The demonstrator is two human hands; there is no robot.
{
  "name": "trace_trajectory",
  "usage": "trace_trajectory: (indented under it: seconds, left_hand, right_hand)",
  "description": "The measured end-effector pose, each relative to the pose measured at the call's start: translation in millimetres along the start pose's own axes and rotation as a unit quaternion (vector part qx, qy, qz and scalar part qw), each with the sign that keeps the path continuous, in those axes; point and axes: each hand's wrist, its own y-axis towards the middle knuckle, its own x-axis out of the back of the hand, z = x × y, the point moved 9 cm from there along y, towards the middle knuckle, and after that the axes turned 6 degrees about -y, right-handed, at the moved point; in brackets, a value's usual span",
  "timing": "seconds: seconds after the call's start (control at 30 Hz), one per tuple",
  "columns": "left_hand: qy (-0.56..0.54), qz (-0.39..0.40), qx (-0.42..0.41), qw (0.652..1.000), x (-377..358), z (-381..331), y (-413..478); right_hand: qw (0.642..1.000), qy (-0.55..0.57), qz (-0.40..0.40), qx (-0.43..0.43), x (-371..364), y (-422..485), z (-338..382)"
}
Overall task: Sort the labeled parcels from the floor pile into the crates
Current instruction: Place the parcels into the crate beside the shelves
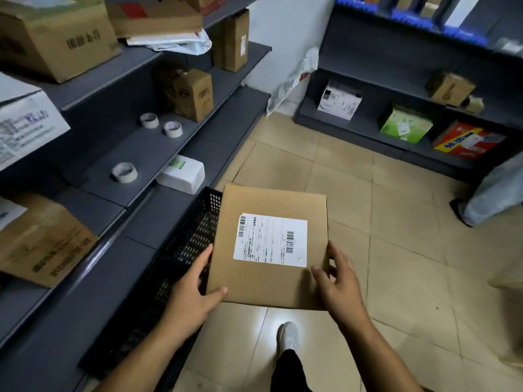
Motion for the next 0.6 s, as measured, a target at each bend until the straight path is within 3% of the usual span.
trace_trajectory:
  seconds: [0.3, 0.6]
  left_hand:
    - [-0.021, -0.167, 0.072, 0.983, -51, -49, 73]
    - [-0.114, -0.323, 0.133, 0.930, -5, -7, 87]
  right_hand:
    - [0.989, -0.027, 0.138, 0.040, 1, 195, 29]
    - [0.949, -0.037, 0.307, 0.065, -128, 276, 89]
